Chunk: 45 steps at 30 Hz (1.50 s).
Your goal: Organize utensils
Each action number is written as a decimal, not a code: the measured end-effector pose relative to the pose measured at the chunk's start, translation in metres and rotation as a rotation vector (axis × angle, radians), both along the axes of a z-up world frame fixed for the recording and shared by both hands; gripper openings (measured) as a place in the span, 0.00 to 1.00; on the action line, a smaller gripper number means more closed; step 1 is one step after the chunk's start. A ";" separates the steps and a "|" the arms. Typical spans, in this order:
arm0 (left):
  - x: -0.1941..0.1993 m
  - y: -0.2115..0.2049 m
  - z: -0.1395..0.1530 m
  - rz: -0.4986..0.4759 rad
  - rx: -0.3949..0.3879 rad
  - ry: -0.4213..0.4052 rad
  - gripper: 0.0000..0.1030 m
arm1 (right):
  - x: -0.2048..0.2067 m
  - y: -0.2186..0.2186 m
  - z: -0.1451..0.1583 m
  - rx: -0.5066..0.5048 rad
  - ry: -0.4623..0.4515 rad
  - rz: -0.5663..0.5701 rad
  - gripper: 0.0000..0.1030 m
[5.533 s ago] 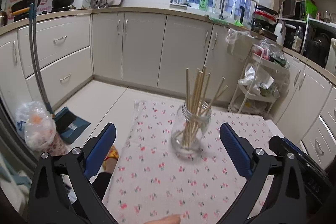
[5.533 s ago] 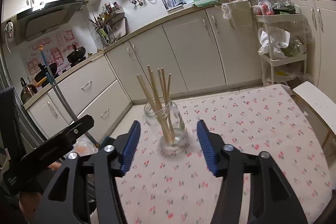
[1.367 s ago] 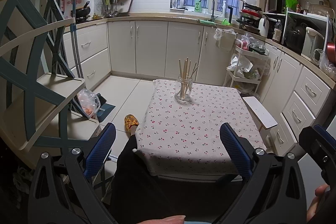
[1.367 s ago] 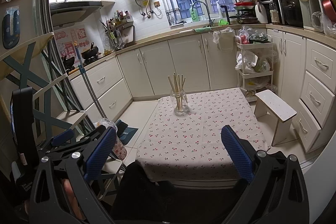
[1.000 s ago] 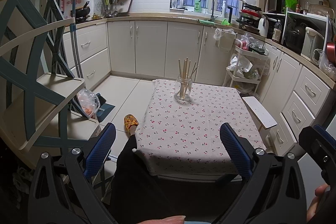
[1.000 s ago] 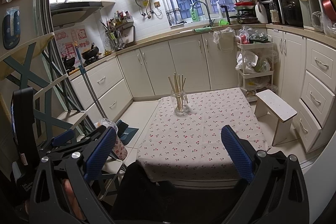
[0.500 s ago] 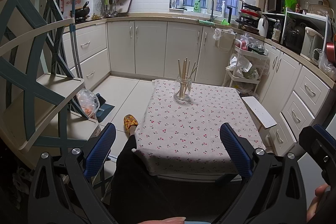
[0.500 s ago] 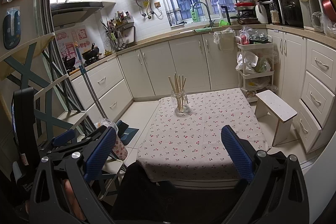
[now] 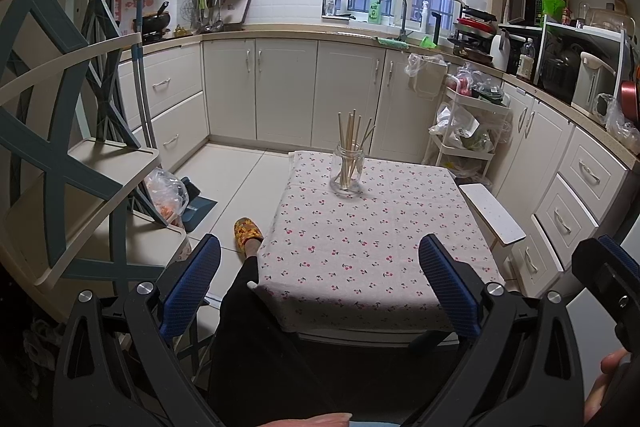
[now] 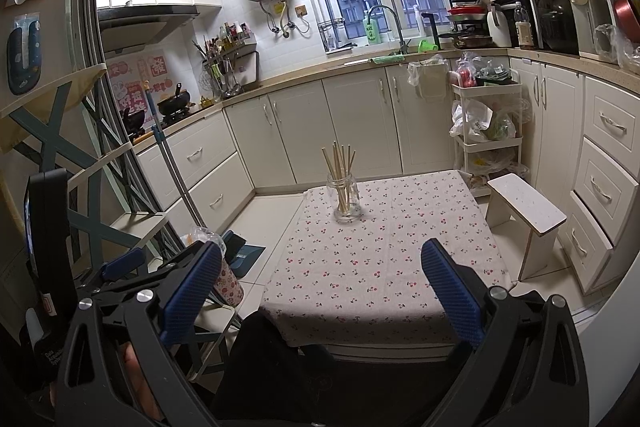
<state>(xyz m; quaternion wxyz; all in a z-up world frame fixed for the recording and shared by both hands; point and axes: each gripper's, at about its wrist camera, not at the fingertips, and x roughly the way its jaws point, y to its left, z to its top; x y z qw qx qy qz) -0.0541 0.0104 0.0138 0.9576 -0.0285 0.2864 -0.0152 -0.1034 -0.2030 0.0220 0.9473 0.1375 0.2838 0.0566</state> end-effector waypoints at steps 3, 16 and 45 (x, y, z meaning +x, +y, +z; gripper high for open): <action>0.000 0.000 0.000 0.000 0.000 0.000 0.93 | 0.000 0.001 0.000 0.000 0.001 0.001 0.93; 0.000 0.000 0.000 0.001 0.000 -0.001 0.93 | 0.002 0.004 0.001 0.001 -0.004 0.000 0.93; 0.001 0.003 0.000 -0.001 -0.003 -0.001 0.93 | 0.002 0.006 0.004 0.004 -0.008 -0.001 0.93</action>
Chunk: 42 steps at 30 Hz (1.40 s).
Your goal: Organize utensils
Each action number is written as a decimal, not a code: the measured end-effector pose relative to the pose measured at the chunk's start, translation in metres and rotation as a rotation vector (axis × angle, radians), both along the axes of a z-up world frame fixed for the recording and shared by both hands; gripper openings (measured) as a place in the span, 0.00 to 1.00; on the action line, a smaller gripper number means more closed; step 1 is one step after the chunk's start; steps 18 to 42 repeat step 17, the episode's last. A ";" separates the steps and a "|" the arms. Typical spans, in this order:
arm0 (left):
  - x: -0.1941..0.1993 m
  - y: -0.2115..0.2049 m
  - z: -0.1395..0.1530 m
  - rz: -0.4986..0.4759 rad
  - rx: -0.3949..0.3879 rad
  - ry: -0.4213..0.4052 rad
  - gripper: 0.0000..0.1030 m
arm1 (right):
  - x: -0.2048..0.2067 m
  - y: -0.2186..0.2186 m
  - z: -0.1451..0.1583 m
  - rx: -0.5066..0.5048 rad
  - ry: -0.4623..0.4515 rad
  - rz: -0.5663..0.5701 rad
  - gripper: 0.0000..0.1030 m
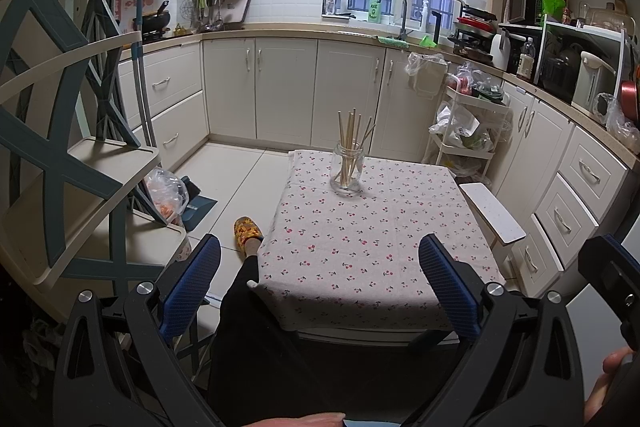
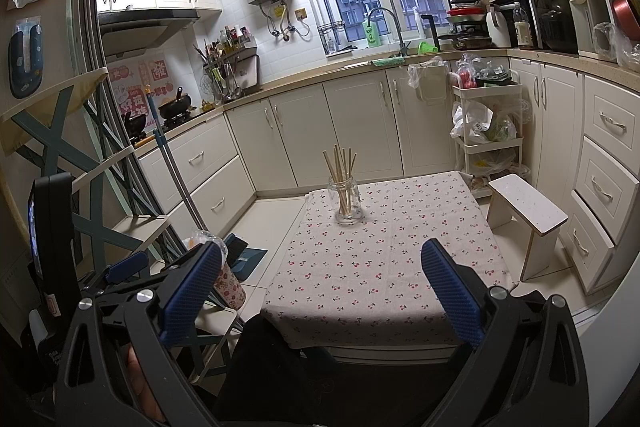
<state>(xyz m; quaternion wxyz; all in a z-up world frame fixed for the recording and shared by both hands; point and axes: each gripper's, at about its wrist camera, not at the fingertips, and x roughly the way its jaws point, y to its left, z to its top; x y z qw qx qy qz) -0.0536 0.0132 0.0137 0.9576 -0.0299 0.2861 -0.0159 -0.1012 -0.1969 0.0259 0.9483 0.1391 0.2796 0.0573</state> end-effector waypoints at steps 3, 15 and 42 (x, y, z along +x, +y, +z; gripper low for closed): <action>-0.006 -0.003 0.001 0.011 0.019 -0.035 0.92 | 0.001 0.002 0.001 0.001 0.000 0.001 0.93; -0.010 -0.017 0.002 -0.010 0.030 -0.033 0.92 | -0.001 0.005 0.008 0.007 -0.017 -0.004 0.93; -0.011 -0.019 0.003 -0.013 0.032 -0.034 0.92 | -0.002 0.004 0.007 0.007 -0.018 -0.004 0.93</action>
